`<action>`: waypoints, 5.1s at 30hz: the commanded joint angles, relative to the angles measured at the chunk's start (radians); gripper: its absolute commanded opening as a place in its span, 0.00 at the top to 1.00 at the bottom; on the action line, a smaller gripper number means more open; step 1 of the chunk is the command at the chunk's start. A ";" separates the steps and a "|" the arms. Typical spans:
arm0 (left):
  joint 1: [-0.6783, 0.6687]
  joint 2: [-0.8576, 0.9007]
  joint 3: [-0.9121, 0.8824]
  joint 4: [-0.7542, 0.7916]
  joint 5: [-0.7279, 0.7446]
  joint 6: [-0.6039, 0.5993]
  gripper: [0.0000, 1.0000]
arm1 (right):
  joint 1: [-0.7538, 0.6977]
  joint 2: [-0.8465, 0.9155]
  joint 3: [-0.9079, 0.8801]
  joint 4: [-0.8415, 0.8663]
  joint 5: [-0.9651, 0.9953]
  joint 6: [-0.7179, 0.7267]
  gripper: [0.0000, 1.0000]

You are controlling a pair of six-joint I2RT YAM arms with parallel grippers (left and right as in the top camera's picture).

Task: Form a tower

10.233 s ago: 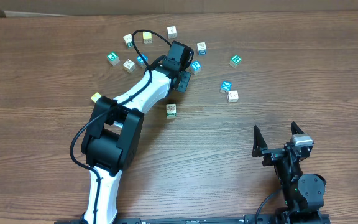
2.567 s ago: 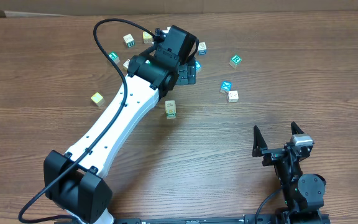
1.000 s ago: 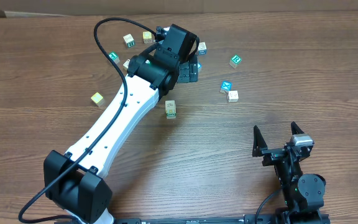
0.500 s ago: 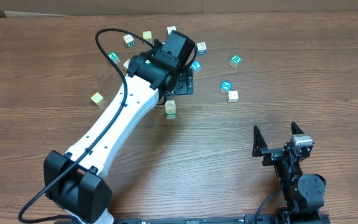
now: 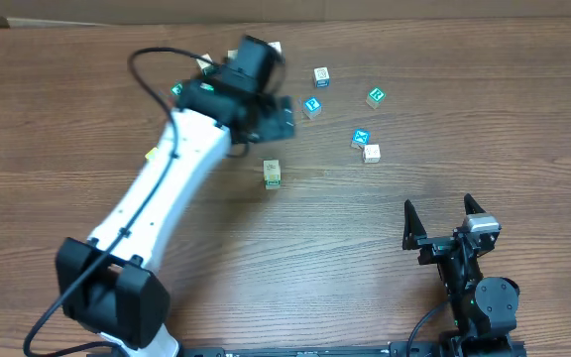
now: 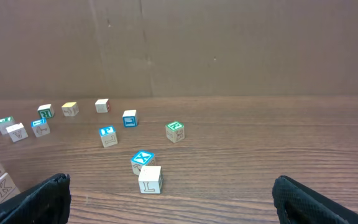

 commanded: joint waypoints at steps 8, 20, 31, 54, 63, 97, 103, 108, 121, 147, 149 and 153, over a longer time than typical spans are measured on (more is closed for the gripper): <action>0.350 0.012 0.001 -0.067 0.120 0.062 0.00 | 0.005 0.003 -0.010 0.006 0.001 0.003 0.00; 0.468 0.012 0.000 -0.100 0.031 0.062 0.00 | 0.005 0.003 -0.010 0.017 0.099 -0.114 0.00; 0.467 0.012 0.000 -0.100 0.031 0.062 0.00 | 0.005 0.003 -0.008 0.079 -0.237 -0.053 0.00; 0.466 0.012 0.000 -0.100 0.031 0.062 0.00 | 0.005 0.903 1.418 -0.874 -0.299 0.108 0.00; 0.467 0.012 0.000 -0.100 0.031 0.062 0.00 | 0.005 1.362 1.917 -1.311 -0.544 0.109 0.00; 0.465 0.012 0.000 -0.100 0.031 0.062 0.00 | 0.617 2.048 1.919 -1.094 0.108 0.665 0.16; 0.465 0.012 0.000 -0.100 0.031 0.062 0.00 | 0.617 2.050 1.916 -1.085 0.100 0.599 0.00; 0.465 0.012 0.000 -0.100 0.031 0.062 0.00 | 0.618 2.050 1.907 -1.073 0.095 0.571 0.00; 0.465 0.012 0.000 -0.100 0.031 0.062 0.00 | 0.624 2.051 1.822 -1.012 0.092 0.575 0.07; 0.465 0.012 0.000 -0.100 0.031 0.062 0.00 | 0.646 2.108 1.761 -0.937 0.073 0.578 0.19; 0.465 0.012 0.000 -0.100 0.031 0.062 0.01 | 0.646 2.128 1.761 -0.935 0.074 0.578 0.19; 0.465 0.012 0.000 -0.100 0.031 0.062 0.00 | 0.646 2.158 1.761 -0.929 0.073 0.579 0.19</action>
